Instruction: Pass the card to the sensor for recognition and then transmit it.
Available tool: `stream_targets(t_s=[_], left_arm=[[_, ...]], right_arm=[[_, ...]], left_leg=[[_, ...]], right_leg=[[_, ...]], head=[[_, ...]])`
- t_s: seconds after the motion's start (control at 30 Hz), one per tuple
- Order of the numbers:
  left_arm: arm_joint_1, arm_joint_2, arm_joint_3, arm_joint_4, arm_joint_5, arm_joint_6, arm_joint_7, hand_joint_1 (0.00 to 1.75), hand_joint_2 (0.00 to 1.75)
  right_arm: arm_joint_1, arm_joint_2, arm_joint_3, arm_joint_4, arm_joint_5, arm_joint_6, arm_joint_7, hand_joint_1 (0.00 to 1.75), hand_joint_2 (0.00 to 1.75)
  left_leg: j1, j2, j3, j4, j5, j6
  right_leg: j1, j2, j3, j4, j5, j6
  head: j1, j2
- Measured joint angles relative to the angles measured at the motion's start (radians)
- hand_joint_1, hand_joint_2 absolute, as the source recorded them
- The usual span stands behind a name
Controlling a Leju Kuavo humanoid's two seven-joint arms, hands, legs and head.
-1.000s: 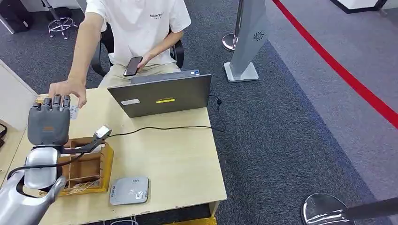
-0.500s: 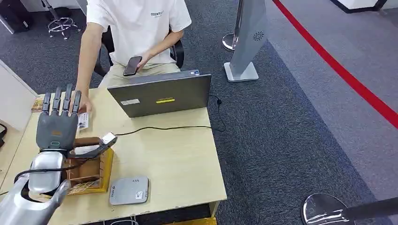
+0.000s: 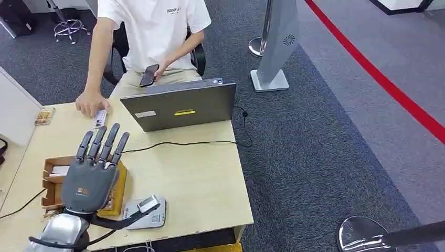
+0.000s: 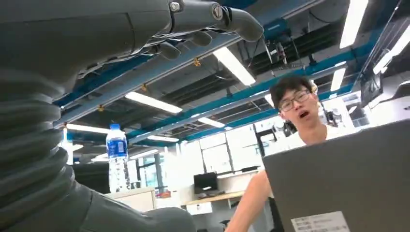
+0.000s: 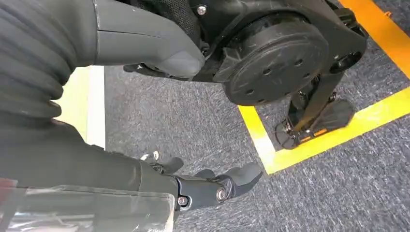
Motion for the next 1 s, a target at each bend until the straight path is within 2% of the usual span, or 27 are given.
stream_targets(t_s=[0.13, 0.4, 0.5, 0.63, 0.7, 0.83, 1.0], left_arm=[[0.066, 0.024, -0.013, -0.044, 0.018, 0.053, -0.018, 0.0, 1.75], [0.228, 0.063, -0.015, -0.048, 0.036, 0.134, -0.014, 0.0, 1.75], [0.303, 0.091, -0.018, -0.046, 0.061, 0.192, 0.037, 0.0, 1.75], [0.362, 0.135, -0.047, -0.046, 0.087, 0.257, 0.145, 0.0, 1.75], [0.379, 0.155, -0.064, -0.045, 0.084, 0.27, 0.181, 0.0, 1.75], [0.397, 0.179, -0.085, -0.044, 0.084, 0.274, 0.198, 0.0, 1.75], [0.404, 0.205, -0.098, -0.032, 0.103, 0.275, 0.266, 0.0, 1.75]], right_arm=[[0.013, 0.0, 0.013, -0.02, -0.035, -0.027, -0.003, 0.0, 1.75], [0.024, 0.0, 0.033, -0.036, -0.048, -0.054, -0.005, 0.0, 1.75], [0.033, 0.0, 0.036, -0.042, -0.05, -0.055, -0.005, 0.0, 1.75], [0.033, 0.0, 0.034, -0.042, -0.045, -0.049, -0.004, 0.0, 1.75], [0.033, 0.0, 0.029, -0.041, -0.038, -0.042, -0.003, 0.0, 1.75], [0.033, 0.0, 0.026, -0.041, -0.031, -0.035, -0.003, 0.0, 1.75], [0.025, 0.0, 0.008, -0.034, -0.028, -0.031, -0.006, 0.0, 1.75]], left_leg=[[0.0, 0.001, 0.0, 0.0, 0.0, 0.0], [0.0, 0.001, 0.001, 0.0, -0.002, -0.002], [0.0, 0.002, 0.001, 0.0, -0.003, -0.002], [0.0, 0.002, 0.001, 0.0, -0.003, -0.002], [0.0, 0.001, 0.001, 0.0, -0.003, -0.002], [0.0, 0.001, 0.001, 0.0, -0.003, -0.002], [0.0, 0.001, 0.001, 0.0, -0.003, -0.002]], right_leg=[[0.0, 0.001, 0.0, 0.0, 0.0, 0.0], [0.0, 0.001, 0.0, 0.0, -0.002, -0.002], [0.0, 0.002, 0.0, 0.0, -0.002, -0.002], [0.0, 0.001, 0.0, 0.0, -0.003, -0.001], [0.0, 0.001, 0.0, 0.0, -0.003, -0.001], [0.0, 0.001, 0.001, 0.0, -0.003, -0.001], [0.0, 0.001, 0.001, 0.0, -0.003, -0.001]], head=[[0.0, 0.0], [0.0, 0.0], [-0.001, 0.0], [-0.001, 0.0], [-0.001, 0.0], [-0.001, 0.0], [-0.001, 0.0]])
